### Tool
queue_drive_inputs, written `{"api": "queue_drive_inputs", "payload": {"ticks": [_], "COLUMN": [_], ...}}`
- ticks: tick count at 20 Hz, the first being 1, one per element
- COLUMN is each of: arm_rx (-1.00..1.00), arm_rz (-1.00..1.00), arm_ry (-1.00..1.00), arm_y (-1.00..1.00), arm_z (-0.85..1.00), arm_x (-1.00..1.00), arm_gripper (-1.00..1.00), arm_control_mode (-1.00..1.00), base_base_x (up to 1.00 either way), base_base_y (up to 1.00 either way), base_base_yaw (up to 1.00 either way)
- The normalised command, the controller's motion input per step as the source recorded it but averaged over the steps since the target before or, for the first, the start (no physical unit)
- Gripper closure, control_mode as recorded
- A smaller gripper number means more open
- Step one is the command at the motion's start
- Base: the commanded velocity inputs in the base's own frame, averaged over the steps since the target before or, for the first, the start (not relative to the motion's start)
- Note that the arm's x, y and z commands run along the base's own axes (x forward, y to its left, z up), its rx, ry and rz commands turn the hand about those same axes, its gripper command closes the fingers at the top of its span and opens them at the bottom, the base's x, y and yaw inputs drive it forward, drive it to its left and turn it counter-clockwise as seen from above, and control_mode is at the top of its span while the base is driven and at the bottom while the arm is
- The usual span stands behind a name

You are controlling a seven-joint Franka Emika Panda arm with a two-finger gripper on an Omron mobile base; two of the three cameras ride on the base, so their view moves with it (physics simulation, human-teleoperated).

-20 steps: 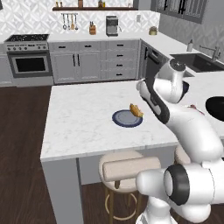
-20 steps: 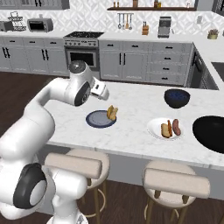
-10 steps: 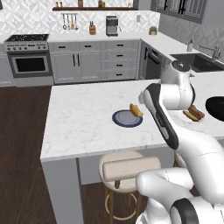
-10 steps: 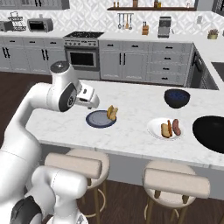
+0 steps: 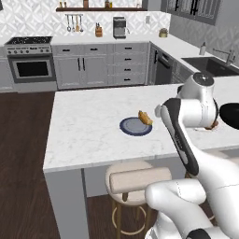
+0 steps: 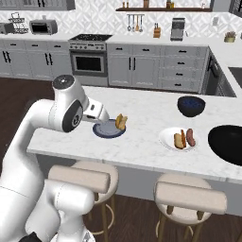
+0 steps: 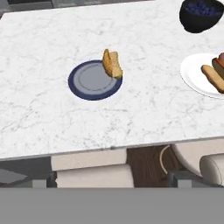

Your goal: Place one bun and one sausage from the bowl on each plate.

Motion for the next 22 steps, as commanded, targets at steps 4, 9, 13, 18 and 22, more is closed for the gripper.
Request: {"api": "queue_drive_inputs", "payload": {"ticks": [4, 9, 13, 18, 22], "arm_rx": [0.0, 0.0, 0.0, 0.0, 0.0], "arm_rz": [0.0, 0.0, 0.0, 0.0, 0.0], "arm_ry": [0.0, 0.0, 0.0, 0.0, 0.0], "arm_y": [0.0, 0.0, 0.0, 0.0, 0.0], "arm_z": [0.0, 0.0, 0.0, 0.0, 0.0], "arm_x": [0.0, 0.0, 0.0, 0.0, 0.0], "arm_gripper": [-1.0, -1.0, -1.0, -1.0, -1.0], "arm_control_mode": [1.0, 1.0, 1.0, 1.0, 1.0], "base_base_x": [-0.49, -0.04, 0.0, 0.0, 0.08], "base_base_y": [-0.55, -1.0, -1.0, -1.0, -1.0], "base_base_yaw": [-0.03, -0.01, 0.0, 0.0, -0.03]}}
